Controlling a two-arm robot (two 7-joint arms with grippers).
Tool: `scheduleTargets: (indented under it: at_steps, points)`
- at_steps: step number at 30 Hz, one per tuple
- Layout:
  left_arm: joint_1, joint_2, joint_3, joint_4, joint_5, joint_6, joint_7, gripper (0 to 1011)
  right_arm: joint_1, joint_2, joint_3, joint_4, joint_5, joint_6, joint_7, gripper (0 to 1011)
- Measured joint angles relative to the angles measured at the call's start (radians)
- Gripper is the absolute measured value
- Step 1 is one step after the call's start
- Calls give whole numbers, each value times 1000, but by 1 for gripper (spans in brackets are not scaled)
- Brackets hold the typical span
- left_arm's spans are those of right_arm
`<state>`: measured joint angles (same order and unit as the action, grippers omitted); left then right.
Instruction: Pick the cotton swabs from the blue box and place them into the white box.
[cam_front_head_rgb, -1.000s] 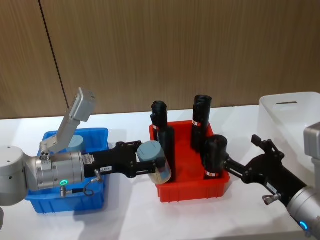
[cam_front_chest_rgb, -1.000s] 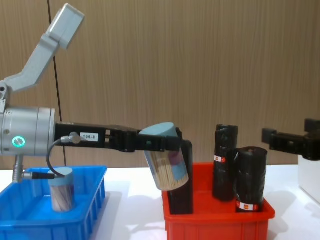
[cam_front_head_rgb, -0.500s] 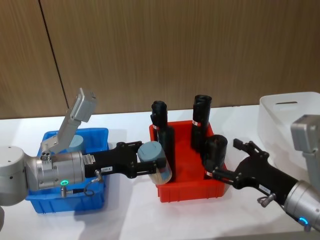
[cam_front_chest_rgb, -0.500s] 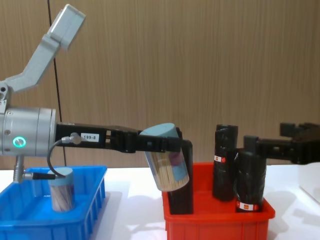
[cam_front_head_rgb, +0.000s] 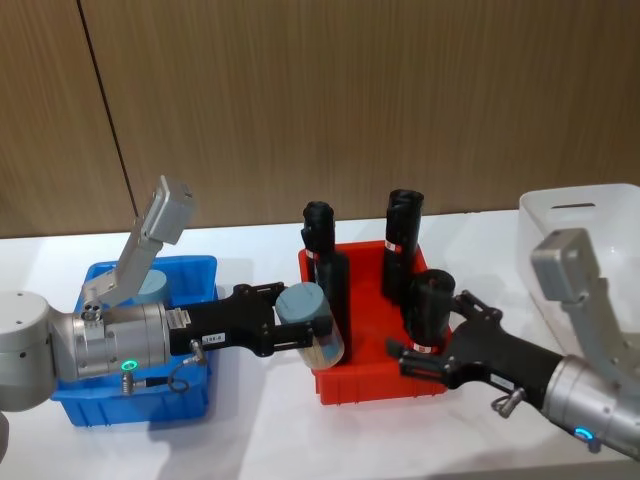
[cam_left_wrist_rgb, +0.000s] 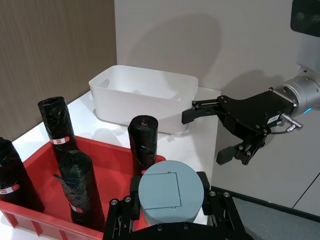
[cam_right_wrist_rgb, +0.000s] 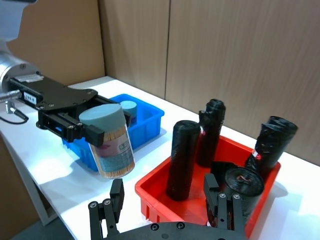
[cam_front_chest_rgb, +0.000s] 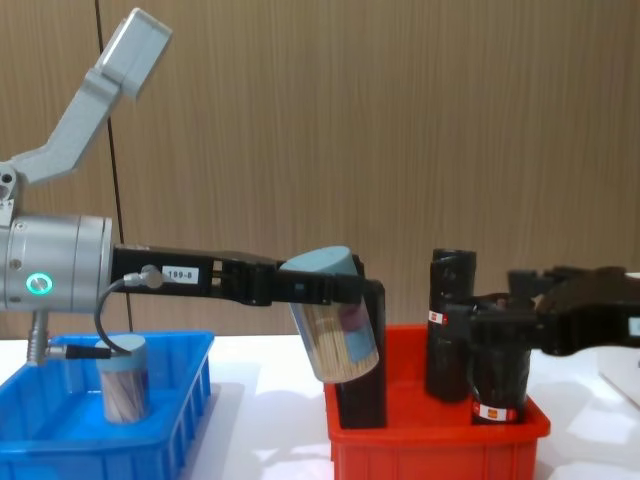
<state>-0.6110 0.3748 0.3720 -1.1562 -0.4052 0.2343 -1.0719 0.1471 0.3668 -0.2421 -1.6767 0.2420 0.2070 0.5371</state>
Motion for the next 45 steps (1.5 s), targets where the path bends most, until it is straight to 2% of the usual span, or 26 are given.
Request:
scheduleTargets:
  at_steps: [17,45]
  points:
    - [0,0,0,0,0,0,0,670,71,-47,-51,83,-88,2,89,1002]
    - [0,0,0,0,0,0,0,670,159,-117,-107,179,-137,-1,141,1002]
